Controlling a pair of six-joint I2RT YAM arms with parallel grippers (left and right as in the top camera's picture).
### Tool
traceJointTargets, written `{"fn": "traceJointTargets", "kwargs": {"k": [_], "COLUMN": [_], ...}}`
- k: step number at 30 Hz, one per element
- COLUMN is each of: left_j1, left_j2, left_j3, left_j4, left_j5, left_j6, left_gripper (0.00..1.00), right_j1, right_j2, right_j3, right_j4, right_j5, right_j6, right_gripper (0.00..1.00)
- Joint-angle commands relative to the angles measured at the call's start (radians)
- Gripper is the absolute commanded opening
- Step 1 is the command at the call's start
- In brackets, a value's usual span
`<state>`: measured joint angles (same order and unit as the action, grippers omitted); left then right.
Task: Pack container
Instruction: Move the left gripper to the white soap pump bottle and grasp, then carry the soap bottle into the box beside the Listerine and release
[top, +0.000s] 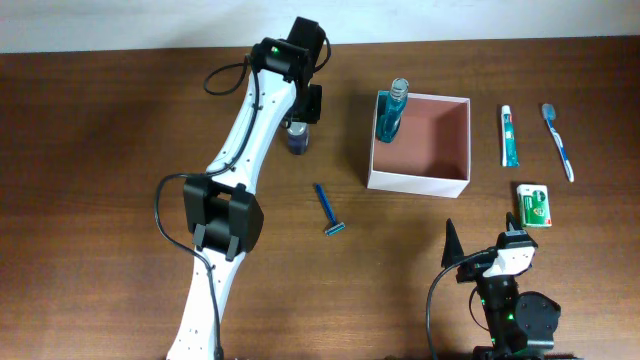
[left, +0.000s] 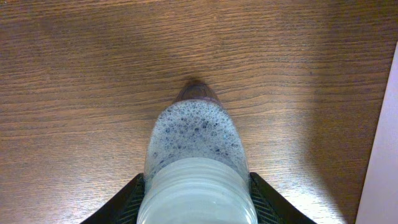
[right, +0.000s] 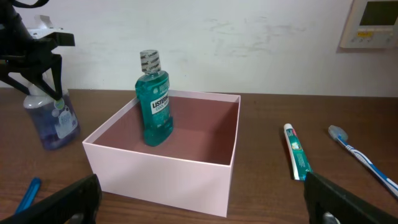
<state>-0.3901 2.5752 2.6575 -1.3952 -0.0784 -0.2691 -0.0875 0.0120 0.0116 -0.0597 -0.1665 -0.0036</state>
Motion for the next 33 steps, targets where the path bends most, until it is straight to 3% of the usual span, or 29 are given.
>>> {"fn": "traceJointTargets", "kwargs": {"k": [1, 9, 17, 19, 28, 33], "left_j1": [0.008, 0.006, -0.043, -0.082, -0.230, -0.251], "left_j2": [0.002, -0.039, -0.233, -0.270, -0.279, -0.279], "left_j3": [0.085, 0.481, 0.481, 0.481, 0.421, 0.294], "left_j4": [-0.006, -0.069, 0.040, 0.081, 0.166, 0.179], "left_j5": [0.004, 0.059, 0.065, 0.066, 0.075, 0.072], "left_j6": [0.001, 0.001, 0.001, 0.001, 0.037, 0.065], "left_gripper": [0.38, 0.37, 0.37, 0.31, 0.32, 0.32], "right_j1": [0.009, 0.009, 0.009, 0.009, 0.009, 0.009], "right_j2": [-0.008, -0.008, -0.008, -0.008, -0.008, -0.008], "right_j3": [-0.006, -0.006, -0.006, -0.006, -0.006, -0.006], "right_j4": [-0.004, -0.004, -0.004, -0.004, -0.004, -0.004], "right_j5": [0.005, 0.005, 0.005, 0.005, 0.005, 0.005], "right_j6": [0.000, 0.001, 0.001, 0.001, 0.001, 0.001], "right_gripper": [0.99, 0.99, 0.99, 0.99, 0.99, 0.99]}}
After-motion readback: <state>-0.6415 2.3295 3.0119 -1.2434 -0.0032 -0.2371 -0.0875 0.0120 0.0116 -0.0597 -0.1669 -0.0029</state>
